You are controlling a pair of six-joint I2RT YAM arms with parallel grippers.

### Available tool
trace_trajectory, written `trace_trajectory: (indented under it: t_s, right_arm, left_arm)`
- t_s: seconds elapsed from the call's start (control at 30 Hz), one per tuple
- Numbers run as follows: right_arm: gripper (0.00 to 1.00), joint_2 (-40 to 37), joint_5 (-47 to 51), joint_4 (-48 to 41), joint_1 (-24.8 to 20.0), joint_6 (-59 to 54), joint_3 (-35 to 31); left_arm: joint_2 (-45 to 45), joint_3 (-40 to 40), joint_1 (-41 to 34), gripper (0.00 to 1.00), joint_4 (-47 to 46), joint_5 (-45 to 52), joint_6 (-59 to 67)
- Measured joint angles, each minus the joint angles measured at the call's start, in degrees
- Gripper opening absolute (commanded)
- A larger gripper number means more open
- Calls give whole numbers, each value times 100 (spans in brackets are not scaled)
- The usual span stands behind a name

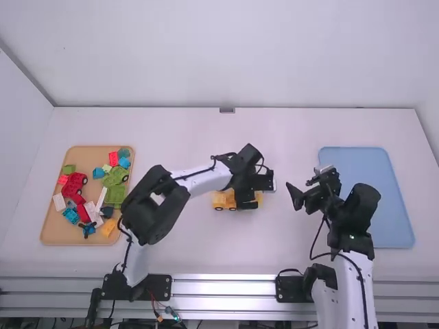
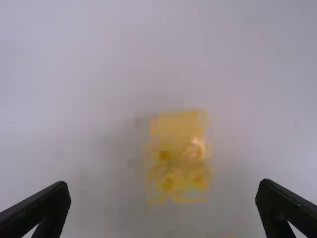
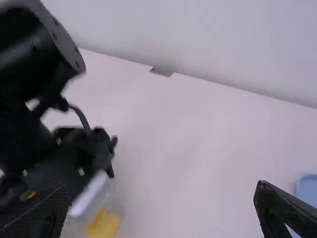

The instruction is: Assemble lego blocks to make yellow taxi

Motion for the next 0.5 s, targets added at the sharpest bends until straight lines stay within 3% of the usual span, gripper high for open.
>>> trace_trajectory:
  t_s: [0.27,0.5]
  right_arm:
    - [98,1349,-669,63,367,-1530,0]
    - [99,2704,-872,411,1067,-3123,2]
  left_arm:
    - [-1528,-1478,767,99,1143,732,85]
    - [-2350,-2778,1799,99,2269,2485,140]
